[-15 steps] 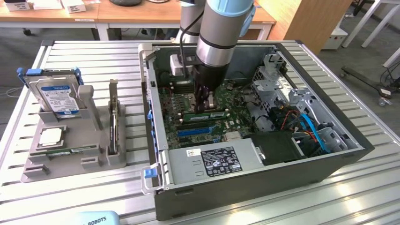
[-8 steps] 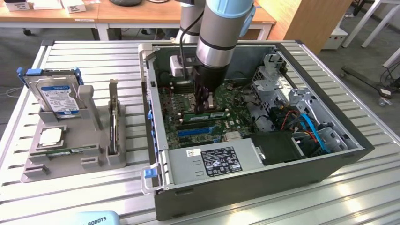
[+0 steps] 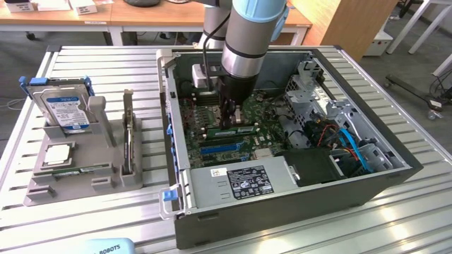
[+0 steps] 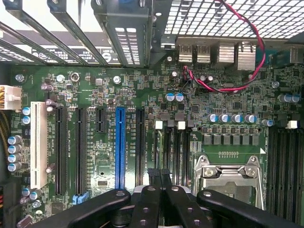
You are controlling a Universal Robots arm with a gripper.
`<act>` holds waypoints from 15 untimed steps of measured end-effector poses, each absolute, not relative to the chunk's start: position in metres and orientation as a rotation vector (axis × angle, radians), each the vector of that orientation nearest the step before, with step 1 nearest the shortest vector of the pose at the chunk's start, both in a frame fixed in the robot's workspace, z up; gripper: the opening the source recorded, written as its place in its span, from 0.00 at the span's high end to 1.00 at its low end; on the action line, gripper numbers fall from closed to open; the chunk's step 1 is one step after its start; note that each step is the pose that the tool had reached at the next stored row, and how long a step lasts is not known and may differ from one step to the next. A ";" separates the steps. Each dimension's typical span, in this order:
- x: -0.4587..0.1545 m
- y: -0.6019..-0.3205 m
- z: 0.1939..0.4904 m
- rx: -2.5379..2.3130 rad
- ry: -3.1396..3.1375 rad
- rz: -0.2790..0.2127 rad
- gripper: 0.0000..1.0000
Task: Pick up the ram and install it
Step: 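Press down the ram until it locks into place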
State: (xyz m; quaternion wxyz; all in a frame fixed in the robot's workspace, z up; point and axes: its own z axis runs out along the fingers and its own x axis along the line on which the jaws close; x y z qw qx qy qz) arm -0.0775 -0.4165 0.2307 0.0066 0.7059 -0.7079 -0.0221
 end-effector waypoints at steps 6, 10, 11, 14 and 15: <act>-0.077 -0.415 0.230 2.208 -2.215 -0.069 0.90; -0.077 -0.413 0.230 2.208 -2.215 -0.069 0.90; -0.077 -0.413 0.230 2.209 -2.215 -0.069 0.90; -0.077 -0.413 0.229 2.208 -2.215 -0.069 0.90; -0.077 -0.413 0.229 2.208 -2.215 -0.069 0.90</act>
